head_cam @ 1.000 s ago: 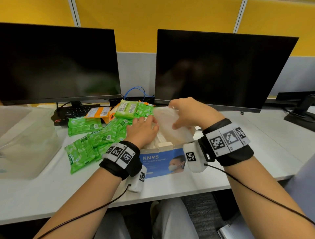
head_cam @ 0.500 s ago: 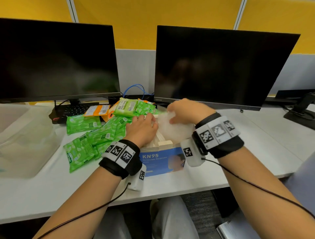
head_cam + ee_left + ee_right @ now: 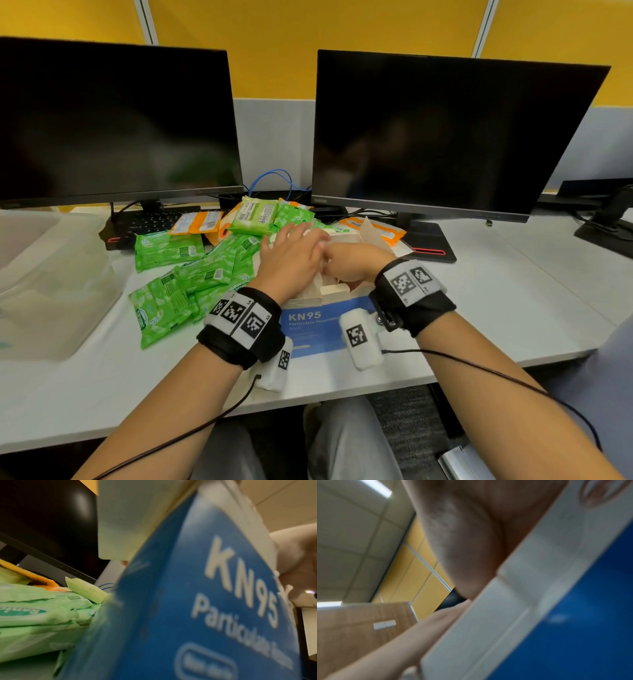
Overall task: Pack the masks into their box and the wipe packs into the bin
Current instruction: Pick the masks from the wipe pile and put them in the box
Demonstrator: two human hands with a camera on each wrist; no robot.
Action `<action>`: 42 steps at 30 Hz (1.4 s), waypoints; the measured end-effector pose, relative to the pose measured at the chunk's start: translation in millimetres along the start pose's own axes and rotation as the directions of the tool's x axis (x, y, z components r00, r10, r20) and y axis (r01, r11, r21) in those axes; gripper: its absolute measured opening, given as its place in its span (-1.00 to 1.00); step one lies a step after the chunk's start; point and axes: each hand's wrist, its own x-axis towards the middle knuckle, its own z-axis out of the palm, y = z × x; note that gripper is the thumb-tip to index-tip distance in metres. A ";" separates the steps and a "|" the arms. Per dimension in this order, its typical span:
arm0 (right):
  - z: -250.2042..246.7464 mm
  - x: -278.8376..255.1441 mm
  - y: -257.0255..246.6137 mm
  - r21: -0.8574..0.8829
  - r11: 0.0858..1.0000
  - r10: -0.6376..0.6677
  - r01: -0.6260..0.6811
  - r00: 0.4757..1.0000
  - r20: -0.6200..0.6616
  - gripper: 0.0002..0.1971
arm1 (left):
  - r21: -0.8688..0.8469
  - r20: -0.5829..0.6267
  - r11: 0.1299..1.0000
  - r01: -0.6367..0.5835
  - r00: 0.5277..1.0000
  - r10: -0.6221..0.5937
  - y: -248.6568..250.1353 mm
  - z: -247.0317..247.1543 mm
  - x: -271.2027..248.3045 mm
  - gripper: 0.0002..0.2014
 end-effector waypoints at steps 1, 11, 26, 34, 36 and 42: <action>-0.6 -1.4 2.2 0.146 0.989 0.011 -0.017 0.999 0.038 -0.68 | 0.002 0.036 1.000 -0.008 0.999 0.007 -0.8 -1.0 0.6 -0.63; -78.5 -15.5 68.3 0.618 0.760 0.230 0.200 0.807 -0.544 -0.80 | 0.131 0.236 0.988 0.084 0.965 -0.113 6.0 -7.6 1.5 -0.54; 26.1 72.5 163.8 0.988 -0.151 0.498 -0.012 0.863 0.087 -0.65 | 0.182 0.214 0.979 0.097 0.967 -0.136 10.8 -5.5 3.1 -0.56; 16.8 45.5 162.1 0.984 -0.178 0.440 0.017 0.896 0.065 -0.86 | 0.186 0.211 0.977 0.104 0.967 -0.143 11.2 -5.5 2.7 -0.55; 7.5 31.0 153.0 0.995 0.087 0.505 0.041 0.860 -0.079 -0.88 | 0.184 0.211 0.977 0.106 0.967 -0.145 11.2 -5.4 2.7 -0.55; -31.2 -27.2 121.8 0.616 0.755 0.398 0.226 0.589 -0.703 -0.74 | 0.149 0.211 0.983 0.106 0.968 -0.136 8.4 -6.3 1.7 -0.58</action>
